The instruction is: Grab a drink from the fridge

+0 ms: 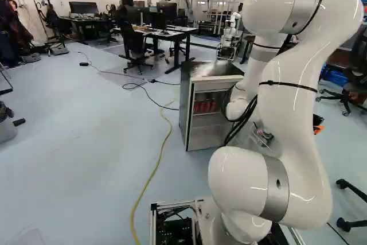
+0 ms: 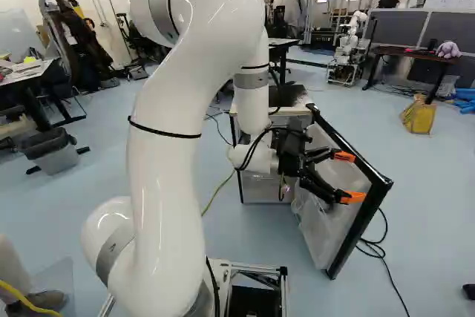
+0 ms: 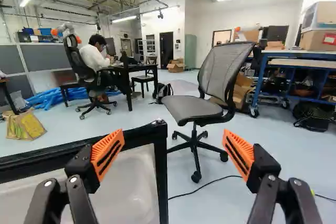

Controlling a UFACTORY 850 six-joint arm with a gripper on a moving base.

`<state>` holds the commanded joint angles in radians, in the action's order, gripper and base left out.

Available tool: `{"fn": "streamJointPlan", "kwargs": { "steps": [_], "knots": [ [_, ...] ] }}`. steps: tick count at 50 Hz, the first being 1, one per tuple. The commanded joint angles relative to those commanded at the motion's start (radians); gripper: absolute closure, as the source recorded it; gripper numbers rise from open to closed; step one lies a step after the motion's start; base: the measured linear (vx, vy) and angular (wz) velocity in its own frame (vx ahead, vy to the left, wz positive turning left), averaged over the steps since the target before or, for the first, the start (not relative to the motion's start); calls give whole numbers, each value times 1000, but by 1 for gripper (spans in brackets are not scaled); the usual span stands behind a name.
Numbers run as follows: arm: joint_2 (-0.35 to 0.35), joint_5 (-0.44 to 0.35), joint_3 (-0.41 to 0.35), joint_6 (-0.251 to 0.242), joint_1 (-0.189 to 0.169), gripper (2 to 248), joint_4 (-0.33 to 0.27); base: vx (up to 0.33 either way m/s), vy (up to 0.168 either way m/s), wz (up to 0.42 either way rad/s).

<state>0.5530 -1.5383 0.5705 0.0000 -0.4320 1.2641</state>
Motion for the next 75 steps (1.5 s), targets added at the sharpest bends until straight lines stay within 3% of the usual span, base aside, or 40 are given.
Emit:
{"fn": "streamJointPlan", "kwargs": {
  "steps": [12,40,75],
  "knots": [
    [-21,84,-38,0,26,3,-107,-1,1,3],
    [-32,328,-56,0,41,3,-319,0,0,0],
    [-45,462,-78,0,62,3,-680,0,0,0]
  ]
}}
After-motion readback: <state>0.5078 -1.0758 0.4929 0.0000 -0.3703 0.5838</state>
